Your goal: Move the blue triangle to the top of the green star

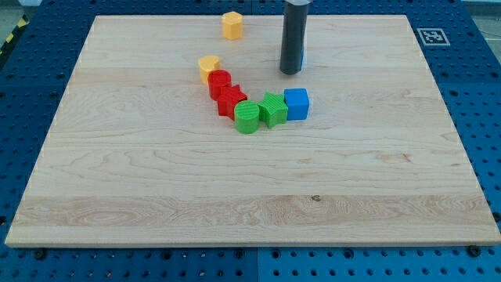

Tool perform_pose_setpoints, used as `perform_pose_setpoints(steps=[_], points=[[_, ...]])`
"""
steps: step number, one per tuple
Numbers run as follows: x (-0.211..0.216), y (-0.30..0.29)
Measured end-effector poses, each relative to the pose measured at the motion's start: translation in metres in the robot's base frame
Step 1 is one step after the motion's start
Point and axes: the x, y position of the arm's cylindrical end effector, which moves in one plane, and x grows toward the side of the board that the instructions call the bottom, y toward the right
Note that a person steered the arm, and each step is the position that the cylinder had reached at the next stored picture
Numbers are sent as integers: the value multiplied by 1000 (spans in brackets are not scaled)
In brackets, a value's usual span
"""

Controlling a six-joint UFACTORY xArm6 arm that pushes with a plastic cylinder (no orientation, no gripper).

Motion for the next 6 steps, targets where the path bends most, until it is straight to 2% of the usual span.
perform_pose_setpoints(steps=[1,3,5,6], points=[[8,17],[-25,31],[-27,-15],[-25,-20]])
